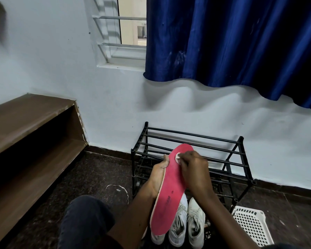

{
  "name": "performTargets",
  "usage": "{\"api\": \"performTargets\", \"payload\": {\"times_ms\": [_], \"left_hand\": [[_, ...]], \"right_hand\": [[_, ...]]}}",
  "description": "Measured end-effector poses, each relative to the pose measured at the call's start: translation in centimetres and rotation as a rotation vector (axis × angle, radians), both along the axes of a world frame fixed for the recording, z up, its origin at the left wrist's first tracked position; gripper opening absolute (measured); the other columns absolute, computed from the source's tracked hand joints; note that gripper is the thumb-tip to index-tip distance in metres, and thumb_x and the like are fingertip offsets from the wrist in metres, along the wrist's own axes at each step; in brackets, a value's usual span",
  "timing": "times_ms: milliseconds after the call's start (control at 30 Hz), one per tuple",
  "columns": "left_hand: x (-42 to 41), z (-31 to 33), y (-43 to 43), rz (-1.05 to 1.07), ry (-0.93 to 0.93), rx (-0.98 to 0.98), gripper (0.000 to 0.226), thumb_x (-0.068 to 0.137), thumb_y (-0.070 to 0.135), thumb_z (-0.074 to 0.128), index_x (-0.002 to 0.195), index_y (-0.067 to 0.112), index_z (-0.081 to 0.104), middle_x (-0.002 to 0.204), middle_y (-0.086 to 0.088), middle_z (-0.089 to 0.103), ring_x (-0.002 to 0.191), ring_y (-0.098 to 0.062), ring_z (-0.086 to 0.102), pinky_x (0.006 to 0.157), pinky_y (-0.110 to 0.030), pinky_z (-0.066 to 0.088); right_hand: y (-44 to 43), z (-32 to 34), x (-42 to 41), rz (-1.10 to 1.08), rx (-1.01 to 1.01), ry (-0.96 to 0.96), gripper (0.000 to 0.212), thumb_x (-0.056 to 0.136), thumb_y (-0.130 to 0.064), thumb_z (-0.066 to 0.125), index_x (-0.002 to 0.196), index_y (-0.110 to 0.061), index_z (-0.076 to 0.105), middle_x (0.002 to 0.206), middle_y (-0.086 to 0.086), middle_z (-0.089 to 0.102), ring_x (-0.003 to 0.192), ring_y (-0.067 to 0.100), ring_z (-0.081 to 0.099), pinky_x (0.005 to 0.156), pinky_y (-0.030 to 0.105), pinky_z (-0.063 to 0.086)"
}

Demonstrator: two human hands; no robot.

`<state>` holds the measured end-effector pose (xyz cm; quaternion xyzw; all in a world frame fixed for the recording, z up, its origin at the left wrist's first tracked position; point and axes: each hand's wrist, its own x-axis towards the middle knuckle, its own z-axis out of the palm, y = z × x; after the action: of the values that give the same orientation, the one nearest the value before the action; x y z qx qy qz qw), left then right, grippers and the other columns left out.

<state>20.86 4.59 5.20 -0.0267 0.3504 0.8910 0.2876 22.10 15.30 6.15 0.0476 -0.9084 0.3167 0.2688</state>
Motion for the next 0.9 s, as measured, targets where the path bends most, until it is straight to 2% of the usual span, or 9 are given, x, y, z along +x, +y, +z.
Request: {"api": "performTargets", "payload": {"times_ms": [33,100,200,333,500,600,700,800,900], "left_hand": [[-0.3,-0.1,0.0,0.03,-0.029,-0.001,0.045,0.09,0.038,0.058,0.069,0.002,0.075,0.069,-0.012,0.071,0.061,-0.021,0.07,0.052,-0.025,0.056],[-0.9,-0.5,-0.1,0.053,-0.095,0.019,0.074,0.1,0.038,0.026,0.055,0.002,0.072,0.058,-0.011,0.067,0.05,-0.017,0.067,0.045,-0.022,0.052],[-1.0,-0.7,0.1,0.106,-0.101,-0.049,0.067,0.091,0.042,0.031,0.056,0.003,0.072,0.059,-0.01,0.067,0.051,-0.016,0.067,0.047,-0.022,0.054],[-0.5,-0.7,0.5,0.03,-0.109,-0.047,0.076,0.099,0.045,0.021,0.063,0.004,0.075,0.061,-0.01,0.068,0.053,-0.018,0.067,0.047,-0.021,0.053],[-0.1,-0.4,0.7,0.057,-0.128,-0.085,0.066,0.097,0.048,0.024,0.081,0.009,0.076,0.079,-0.008,0.073,0.071,-0.02,0.071,0.069,-0.03,0.055],[-0.2,-0.4,0.5,0.09,-0.112,-0.078,0.061,0.097,0.045,0.028,0.079,0.011,0.074,0.073,-0.006,0.072,0.068,-0.018,0.07,0.065,-0.028,0.056],[-0.3,-0.3,0.4,0.106,-0.104,-0.135,0.056,0.098,0.046,0.024,0.089,0.008,0.065,0.069,-0.006,0.072,0.061,-0.017,0.07,0.068,-0.031,0.054],[-0.5,-0.2,0.4,0.121,-0.106,-0.177,0.056,0.099,0.046,0.022,0.092,0.005,0.059,0.066,-0.008,0.071,0.057,-0.017,0.069,0.058,-0.027,0.055],[-0.2,0.0,0.9,0.142,-0.126,-0.18,0.056,0.099,0.046,0.022,0.092,0.005,0.06,0.068,-0.008,0.072,0.058,-0.018,0.069,0.056,-0.025,0.055]], "right_hand": [[-0.6,-0.3,1.0,0.035,-0.004,-0.027,0.017,0.073,0.008,0.069,0.085,-0.003,0.074,0.08,0.012,0.068,0.066,0.021,0.063,0.07,0.006,0.034],[-1.6,-0.9,2.9,0.079,-0.005,-0.05,0.019,0.071,0.009,0.07,0.084,-0.004,0.075,0.078,0.01,0.067,0.065,0.019,0.062,0.073,0.005,0.032],[-1.8,-1.4,3.8,0.098,-0.004,-0.051,0.021,0.066,0.009,0.073,0.08,-0.006,0.075,0.074,0.008,0.066,0.061,0.019,0.063,0.071,0.008,0.036],[-0.6,-0.7,1.6,-0.022,0.074,-0.028,0.021,0.063,0.011,0.073,0.077,-0.005,0.074,0.076,0.011,0.066,0.063,0.025,0.064,0.061,0.023,0.045],[0.5,1.5,-1.0,-0.17,-0.031,-0.02,0.019,0.074,0.012,0.061,0.084,0.001,0.073,0.085,0.02,0.066,0.074,0.032,0.064,0.069,0.027,0.047],[-0.1,1.6,-0.2,-0.176,-0.036,-0.073,0.02,0.08,0.008,0.058,0.091,0.0,0.072,0.092,0.02,0.066,0.081,0.031,0.064,0.075,0.025,0.042],[-0.9,0.8,1.8,-0.119,-0.04,-0.167,0.017,0.083,0.001,0.059,0.094,-0.002,0.072,0.096,0.015,0.066,0.086,0.026,0.063,0.072,0.009,0.031],[-1.5,-0.1,3.7,-0.048,-0.039,-0.199,0.016,0.084,-0.002,0.061,0.093,-0.004,0.073,0.095,0.011,0.068,0.086,0.022,0.064,0.073,-0.003,0.025],[-1.4,-0.4,3.6,-0.08,-0.06,-0.17,0.014,0.079,0.003,0.065,0.088,-0.002,0.074,0.086,0.014,0.067,0.076,0.025,0.065,0.075,0.0,0.028]]}}
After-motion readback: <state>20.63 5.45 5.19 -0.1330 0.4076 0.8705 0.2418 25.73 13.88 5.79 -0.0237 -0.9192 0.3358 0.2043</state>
